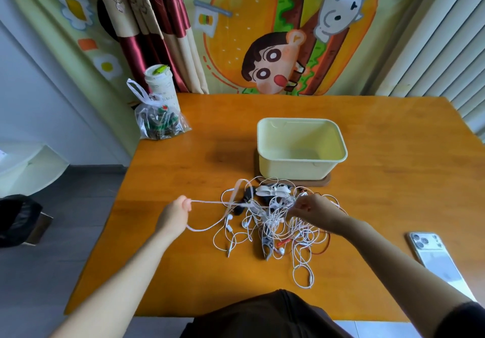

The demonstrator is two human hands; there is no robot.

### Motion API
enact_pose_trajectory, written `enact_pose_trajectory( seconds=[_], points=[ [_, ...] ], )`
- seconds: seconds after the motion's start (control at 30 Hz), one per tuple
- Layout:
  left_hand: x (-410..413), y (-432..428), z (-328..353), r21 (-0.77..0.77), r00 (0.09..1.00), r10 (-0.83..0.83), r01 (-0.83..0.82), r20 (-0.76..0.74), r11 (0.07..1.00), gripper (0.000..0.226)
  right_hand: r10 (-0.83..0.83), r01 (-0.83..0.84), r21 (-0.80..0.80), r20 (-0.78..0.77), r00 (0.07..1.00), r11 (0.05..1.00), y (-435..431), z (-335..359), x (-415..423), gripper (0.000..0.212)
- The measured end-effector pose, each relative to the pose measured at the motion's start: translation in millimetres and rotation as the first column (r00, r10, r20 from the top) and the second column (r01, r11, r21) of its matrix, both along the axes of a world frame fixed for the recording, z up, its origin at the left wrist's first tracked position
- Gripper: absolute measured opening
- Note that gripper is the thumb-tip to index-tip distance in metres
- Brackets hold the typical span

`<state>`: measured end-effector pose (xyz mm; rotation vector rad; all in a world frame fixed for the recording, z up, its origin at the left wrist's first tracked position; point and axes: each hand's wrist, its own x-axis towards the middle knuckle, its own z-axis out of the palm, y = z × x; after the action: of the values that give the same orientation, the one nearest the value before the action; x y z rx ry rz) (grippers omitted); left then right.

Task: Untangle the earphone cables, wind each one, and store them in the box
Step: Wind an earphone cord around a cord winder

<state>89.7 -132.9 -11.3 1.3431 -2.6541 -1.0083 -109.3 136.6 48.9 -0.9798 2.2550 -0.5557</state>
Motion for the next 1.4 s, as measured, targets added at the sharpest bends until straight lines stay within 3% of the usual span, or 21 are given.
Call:
enact_pose_trajectory(
  seconds=[0.13,0.2,0.23,0.33,0.4,0.47,0.6,0.77,0.9,0.97,1.1,1.2,1.3,1.4],
  points=[
    [21,-7,-14,-0.070,0.971,0.008,0.009,0.238,0.998,0.034,0.002,-0.002,0.025,-0.016,1.000,1.000,1,0,0,0.016],
    [16,0,-8,-0.153,0.957,0.002,0.044,0.289,0.987,0.021,0.019,-0.019,0.002,-0.085,0.996,1.000,-9,5,5,0.013],
    [9,7,-3,-0.182,0.963,-0.016,0.067,0.269,0.981,0.027,0.024,-0.028,-0.028,-0.126,0.992,0.999,-15,7,8,0.013],
    [-19,42,27,-0.028,0.977,-0.210,0.209,-0.046,0.977,0.060,0.049,-0.086,-0.172,-0.207,0.977,0.981,-38,19,22,0.016],
    [-36,72,56,0.117,0.913,-0.323,0.359,-0.249,0.926,0.048,0.073,-0.131,-0.258,-0.223,0.972,0.957,-53,31,34,0.013],
    [-47,91,75,0.127,0.854,-0.353,0.427,-0.383,0.895,0.017,0.065,-0.132,-0.336,-0.204,0.977,0.933,-61,42,41,0.014],
    [-47,85,85,0.018,0.824,-0.324,0.375,-0.466,0.927,0.033,0.032,-0.052,-0.384,-0.058,0.998,0.922,-60,48,36,0.013],
    [-42,55,85,0.041,0.833,-0.059,0.097,-0.550,0.994,0.031,0.084,-0.088,-0.132,-0.035,0.996,0.987,-39,17,17,0.017],
    [-32,35,78,0.097,0.855,0.117,-0.079,-0.505,0.992,0.034,0.038,-0.038,0.001,-0.005,0.999,0.999,-23,4,4,0.024],
    [-23,27,72,0.091,0.877,0.141,-0.112,-0.459,0.990,0.036,-0.008,0.009,-0.043,0.029,1.000,0.999,-23,9,2,0.030],
    [-15,32,73,0.103,0.922,0.002,0.041,-0.387,0.994,0.033,-0.012,0.006,-0.167,-0.035,0.999,0.986,-35,24,10,0.021],
    [-21,48,86,0.103,0.931,-0.159,0.202,-0.329,0.974,0.023,0.050,-0.044,-0.219,0.021,0.999,0.975,-57,30,36,0.004],
    [-28,60,99,0.113,0.917,-0.225,0.275,-0.331,0.955,0.009,0.131,-0.136,-0.329,-0.038,0.991,0.934,-80,29,64,0.040],
    [-28,64,105,0.094,0.910,-0.271,0.314,-0.315,0.945,0.014,0.152,-0.191,-0.402,-0.129,0.980,0.895,-93,28,74,0.036]
  ],
)
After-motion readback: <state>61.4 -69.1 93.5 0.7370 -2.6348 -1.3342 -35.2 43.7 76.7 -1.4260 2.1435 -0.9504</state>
